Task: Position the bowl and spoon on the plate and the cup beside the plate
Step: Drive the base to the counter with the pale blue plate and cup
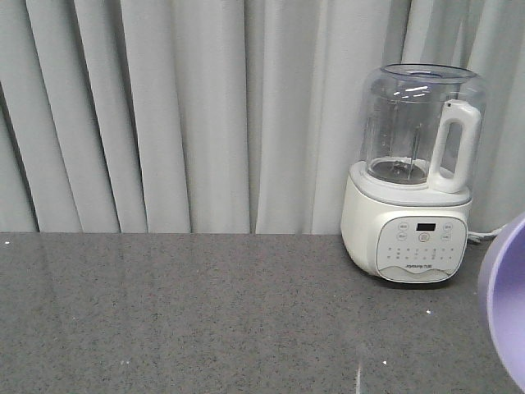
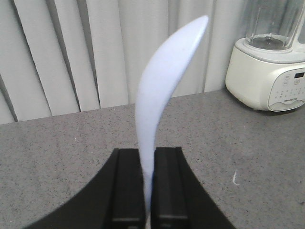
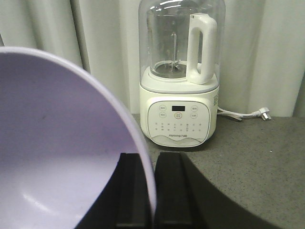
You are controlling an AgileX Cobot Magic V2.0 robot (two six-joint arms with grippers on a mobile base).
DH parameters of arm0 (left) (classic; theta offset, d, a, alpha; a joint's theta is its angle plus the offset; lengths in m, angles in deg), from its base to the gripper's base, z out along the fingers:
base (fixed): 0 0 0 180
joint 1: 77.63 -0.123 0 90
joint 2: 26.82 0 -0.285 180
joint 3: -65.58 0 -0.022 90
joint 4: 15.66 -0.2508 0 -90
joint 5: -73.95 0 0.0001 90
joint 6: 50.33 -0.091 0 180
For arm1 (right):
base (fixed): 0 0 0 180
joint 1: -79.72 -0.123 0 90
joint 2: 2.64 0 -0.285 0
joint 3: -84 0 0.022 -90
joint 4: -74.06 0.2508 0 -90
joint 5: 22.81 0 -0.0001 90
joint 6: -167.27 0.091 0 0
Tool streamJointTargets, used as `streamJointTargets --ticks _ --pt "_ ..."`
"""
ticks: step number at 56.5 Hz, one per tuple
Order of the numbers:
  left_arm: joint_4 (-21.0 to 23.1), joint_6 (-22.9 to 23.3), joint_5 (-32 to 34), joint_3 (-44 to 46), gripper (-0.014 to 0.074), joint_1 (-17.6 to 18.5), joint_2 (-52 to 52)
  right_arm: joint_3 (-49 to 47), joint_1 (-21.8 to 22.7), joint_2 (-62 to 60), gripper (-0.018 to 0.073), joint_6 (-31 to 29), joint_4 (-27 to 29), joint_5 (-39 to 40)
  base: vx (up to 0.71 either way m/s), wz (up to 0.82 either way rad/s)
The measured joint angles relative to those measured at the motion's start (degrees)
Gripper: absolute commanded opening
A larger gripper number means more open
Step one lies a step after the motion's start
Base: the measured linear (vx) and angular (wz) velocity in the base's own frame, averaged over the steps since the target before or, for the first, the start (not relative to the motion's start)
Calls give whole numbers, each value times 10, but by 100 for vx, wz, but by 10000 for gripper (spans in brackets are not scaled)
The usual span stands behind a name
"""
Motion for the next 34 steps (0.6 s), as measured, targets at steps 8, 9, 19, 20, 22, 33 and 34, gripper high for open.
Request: streamJointTargets --ticks 8,9,19,20,22,33,34 --pt "0 0 0 0 -3 0 0 0 0 0 -9 0 1 0 -3 -13" --pt "0 0 0 0 -3 0 0 0 0 0 -9 0 1 0 -6 -24" --pt "0 0 0 0 -3 0 0 0 0 0 -9 0 1 0 -9 -36" --pt "0 0 0 0 -3 0 0 0 0 0 -9 0 1 0 -12 -48" --pt "0 0 0 0 -3 0 0 0 0 0 -9 0 1 0 -13 -51" --pt "0 0 0 0 -3 0 0 0 0 0 -9 0 1 0 -15 -60" --pt "0 0 0 0 -3 0 0 0 0 0 -9 0 1 0 -17 -65"
